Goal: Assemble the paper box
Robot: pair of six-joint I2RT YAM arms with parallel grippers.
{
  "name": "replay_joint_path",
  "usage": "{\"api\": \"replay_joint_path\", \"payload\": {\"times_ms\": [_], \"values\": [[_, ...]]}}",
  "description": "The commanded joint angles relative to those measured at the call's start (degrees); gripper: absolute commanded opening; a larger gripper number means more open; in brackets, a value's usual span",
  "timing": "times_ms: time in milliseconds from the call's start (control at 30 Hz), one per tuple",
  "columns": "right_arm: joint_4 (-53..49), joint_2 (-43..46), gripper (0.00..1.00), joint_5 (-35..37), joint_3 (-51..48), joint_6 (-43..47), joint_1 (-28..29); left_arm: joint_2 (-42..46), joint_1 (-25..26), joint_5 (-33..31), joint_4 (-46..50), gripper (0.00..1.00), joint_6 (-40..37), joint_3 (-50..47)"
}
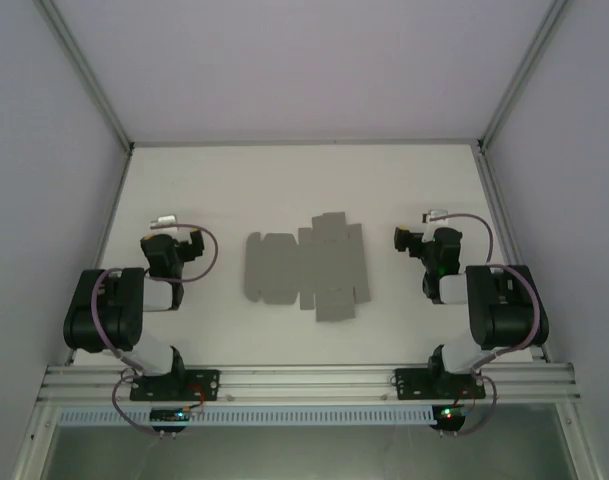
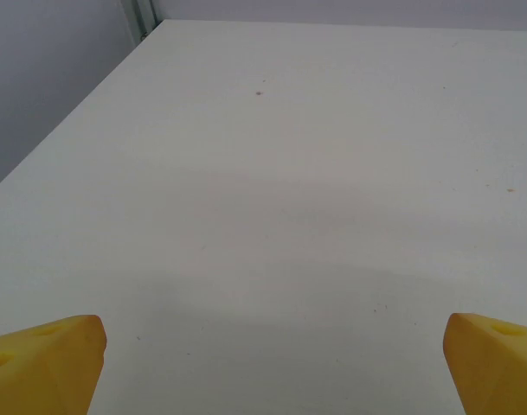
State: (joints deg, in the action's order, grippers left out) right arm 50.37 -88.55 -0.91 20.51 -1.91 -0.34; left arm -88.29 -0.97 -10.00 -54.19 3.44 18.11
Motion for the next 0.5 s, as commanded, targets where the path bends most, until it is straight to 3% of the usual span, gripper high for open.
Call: {"api": "replay_joint_path", "payload": {"times_ms": [0,400,467], "values": [[-0.58,-0.30,0.99,-0.68,1.05,0.65,-0.19,0.14,0.23,0.53,-2.14,1.00,-0.58,1.36],[-0.89,-0.30,0.99,-1.92,1.16,0.55,-0.79,-0.04,0.30,3.60,-1.04,1.00,-1.72,2.05],[-0.80,-0.32,0.99,-2.02,1.15,0.52,-0.89,-0.02,-0.35,7.66,0.67,1.00,-2.55,2.92]]}}
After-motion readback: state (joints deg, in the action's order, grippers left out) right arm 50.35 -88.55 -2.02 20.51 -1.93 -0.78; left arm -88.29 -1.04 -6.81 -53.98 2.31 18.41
